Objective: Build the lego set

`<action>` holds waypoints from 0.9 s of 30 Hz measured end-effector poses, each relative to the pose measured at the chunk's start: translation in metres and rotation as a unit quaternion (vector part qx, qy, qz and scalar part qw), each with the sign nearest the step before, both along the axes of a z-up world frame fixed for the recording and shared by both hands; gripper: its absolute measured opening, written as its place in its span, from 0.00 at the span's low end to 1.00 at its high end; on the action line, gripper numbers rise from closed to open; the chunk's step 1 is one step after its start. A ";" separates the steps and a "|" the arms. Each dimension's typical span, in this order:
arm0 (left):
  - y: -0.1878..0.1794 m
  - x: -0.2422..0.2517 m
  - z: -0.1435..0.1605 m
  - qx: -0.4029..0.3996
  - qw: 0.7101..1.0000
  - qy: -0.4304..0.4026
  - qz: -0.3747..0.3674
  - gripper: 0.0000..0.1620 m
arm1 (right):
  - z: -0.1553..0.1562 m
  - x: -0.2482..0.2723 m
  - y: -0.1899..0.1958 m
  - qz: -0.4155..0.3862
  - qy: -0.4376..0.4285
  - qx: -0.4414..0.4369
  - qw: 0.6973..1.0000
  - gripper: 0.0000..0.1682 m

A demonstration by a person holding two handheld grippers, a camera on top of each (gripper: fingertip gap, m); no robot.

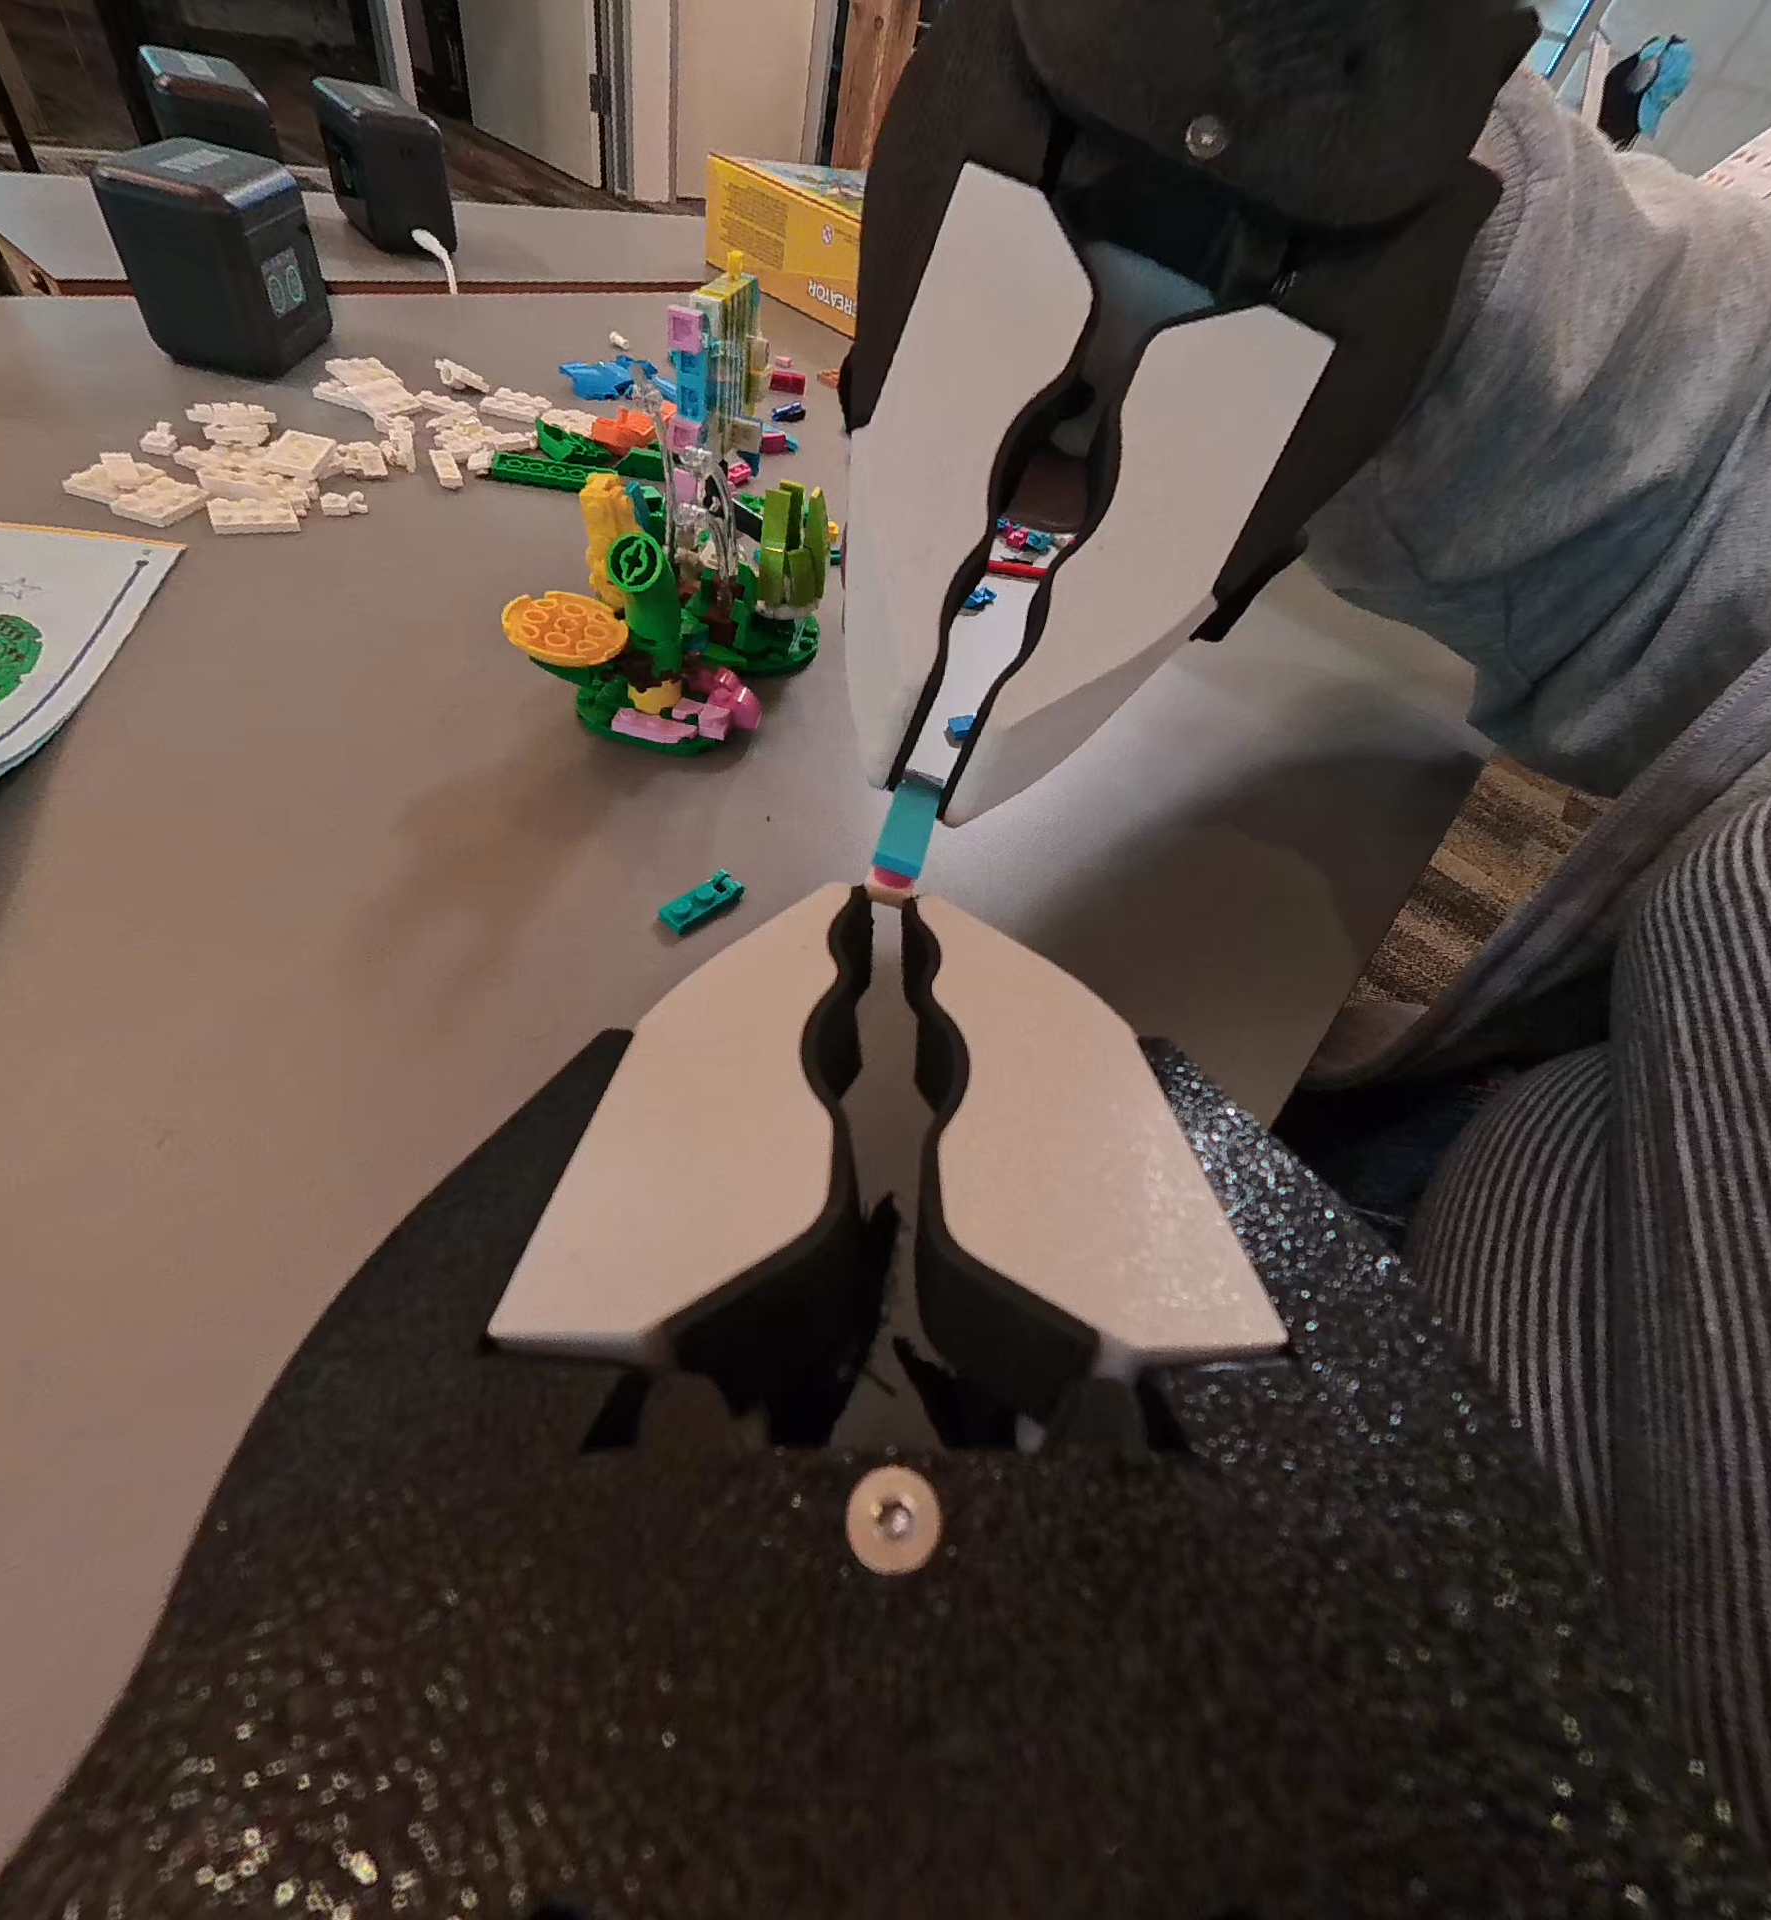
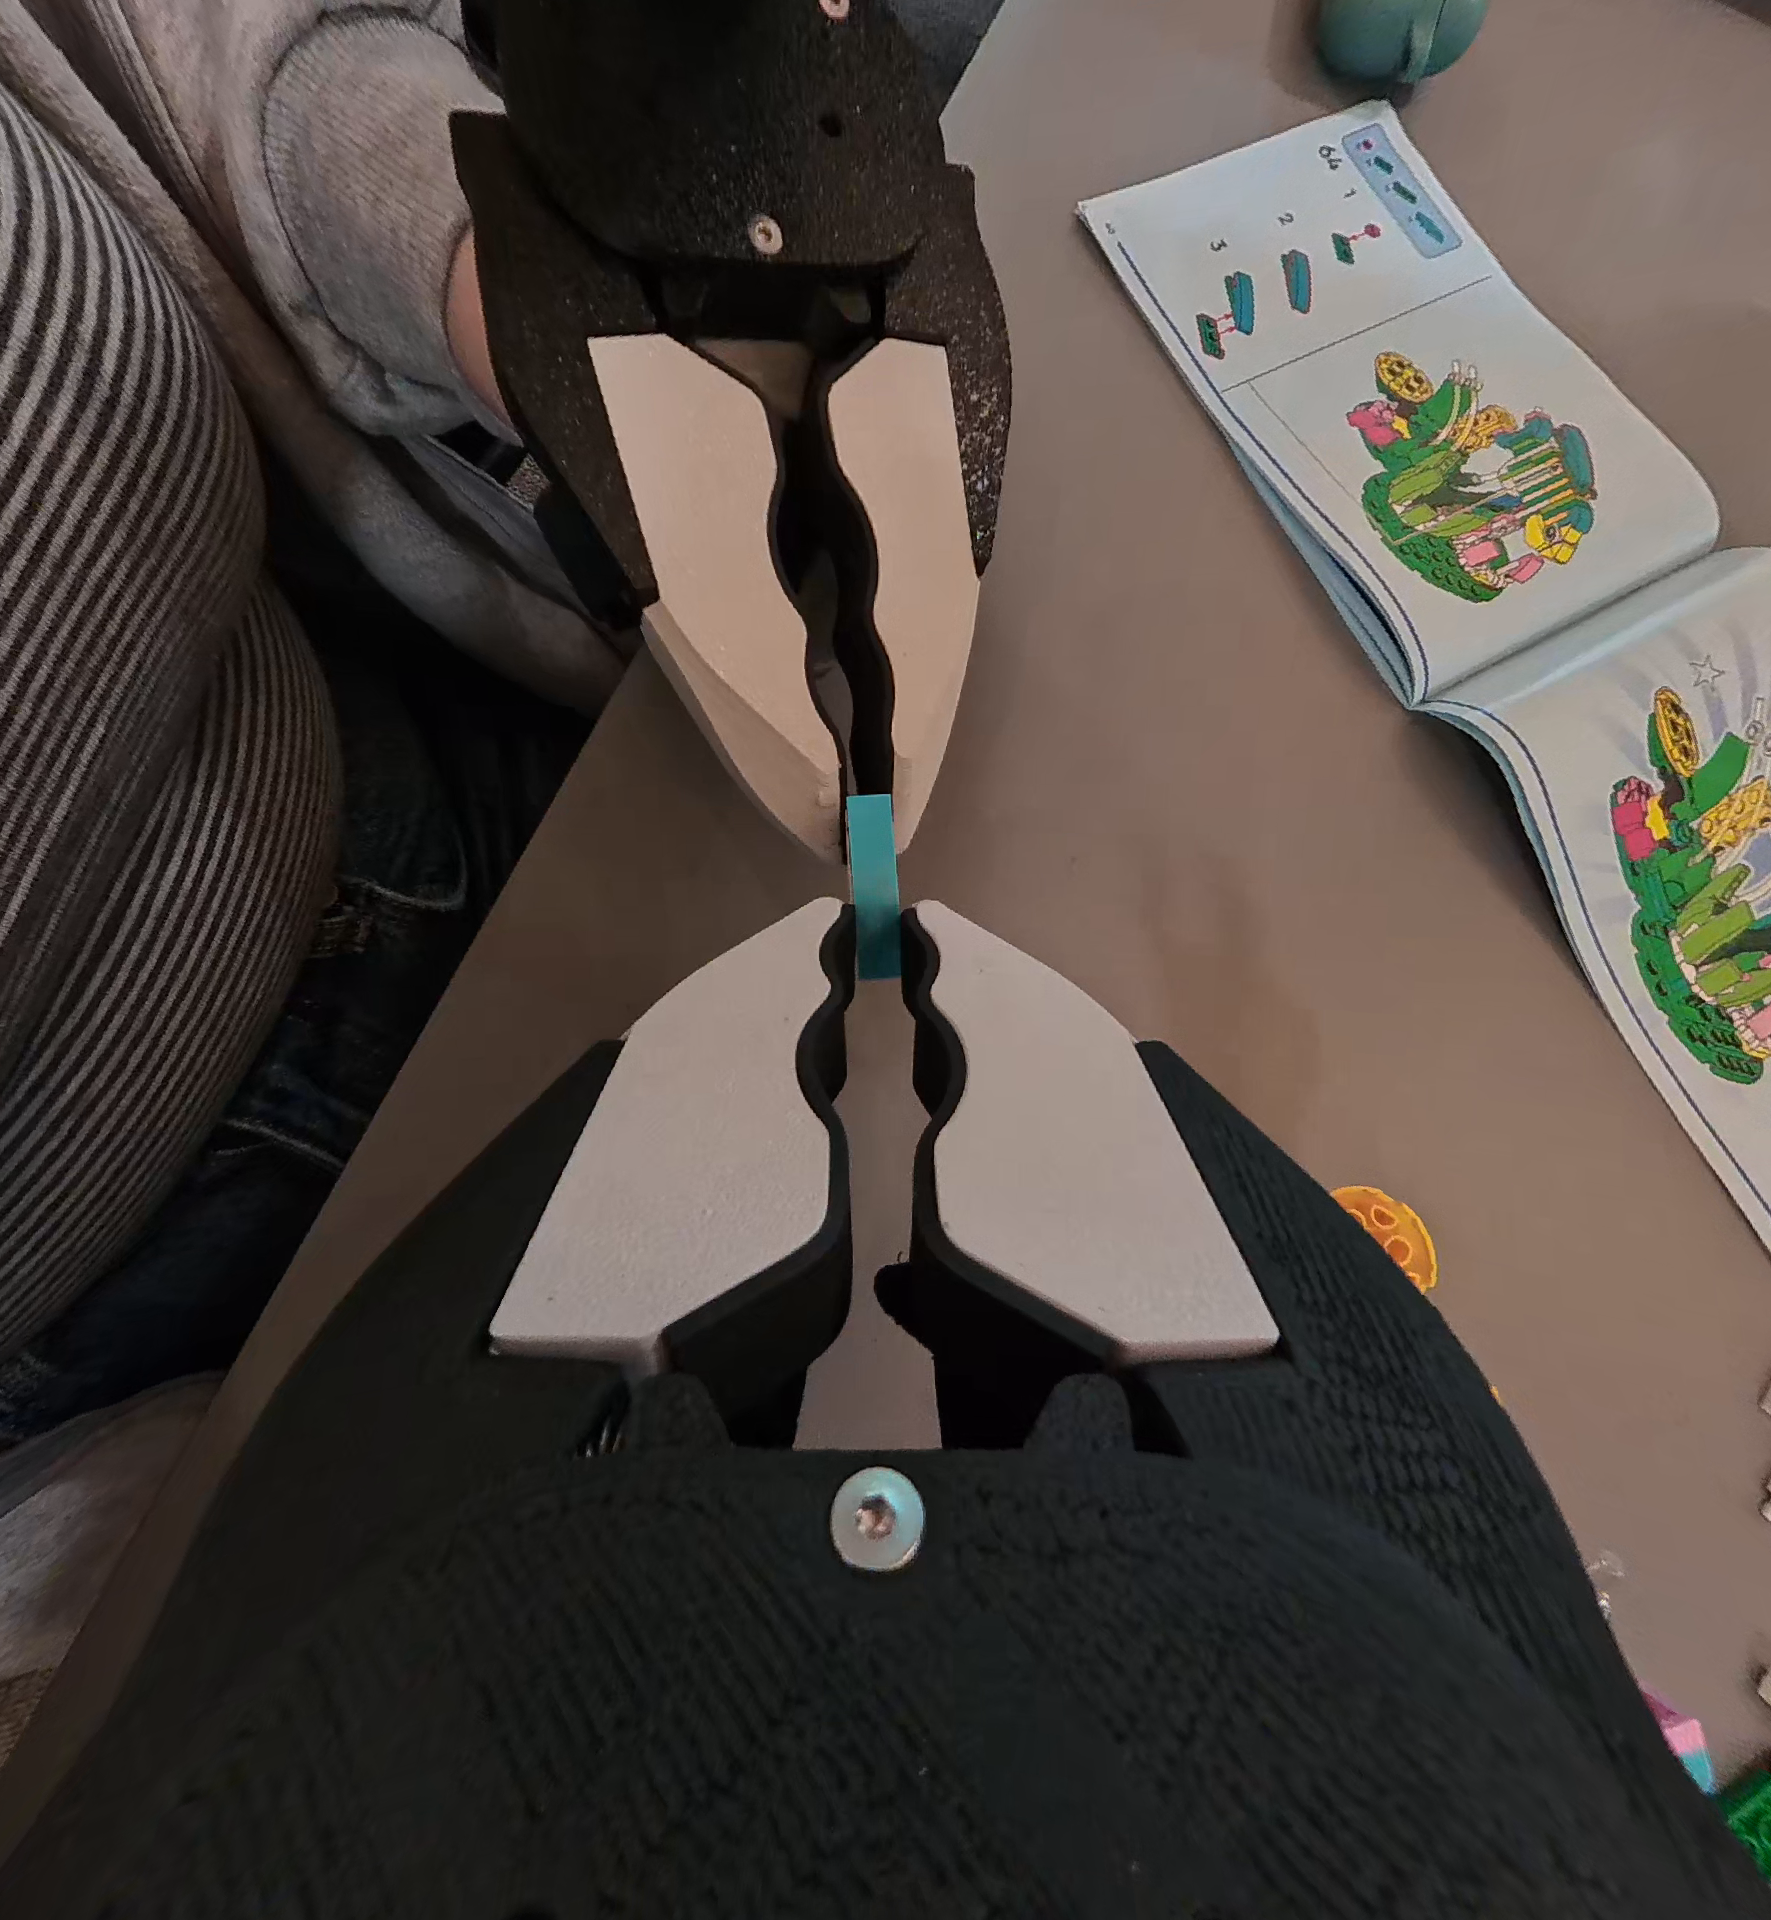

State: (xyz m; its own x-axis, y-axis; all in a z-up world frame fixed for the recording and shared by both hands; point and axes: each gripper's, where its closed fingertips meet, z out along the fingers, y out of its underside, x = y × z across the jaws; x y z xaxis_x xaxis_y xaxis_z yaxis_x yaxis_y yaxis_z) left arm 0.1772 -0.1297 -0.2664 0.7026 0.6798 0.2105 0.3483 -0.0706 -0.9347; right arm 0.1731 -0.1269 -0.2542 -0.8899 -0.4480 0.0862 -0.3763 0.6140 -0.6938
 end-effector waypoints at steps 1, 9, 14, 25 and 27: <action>0.000 0.000 0.000 0.000 1.000 0.000 0.001 0.03 | 0.000 0.000 0.000 -0.001 -0.002 0.001 1.000 0.04; -0.002 -0.001 0.000 -0.001 1.000 0.002 0.007 0.03 | -0.002 0.000 -0.002 -0.009 -0.008 0.010 1.000 0.04; -0.002 -0.002 0.000 -0.003 1.000 0.003 0.009 0.03 | -0.002 0.001 -0.003 -0.008 -0.006 0.013 1.000 0.04; -0.003 -0.002 0.001 0.002 1.000 0.004 0.012 0.03 | -0.005 -0.002 -0.004 -0.009 0.003 0.017 1.000 0.05; -0.004 -0.003 0.001 0.004 1.000 0.005 0.012 0.03 | -0.005 -0.002 -0.005 -0.011 0.002 0.016 1.000 0.05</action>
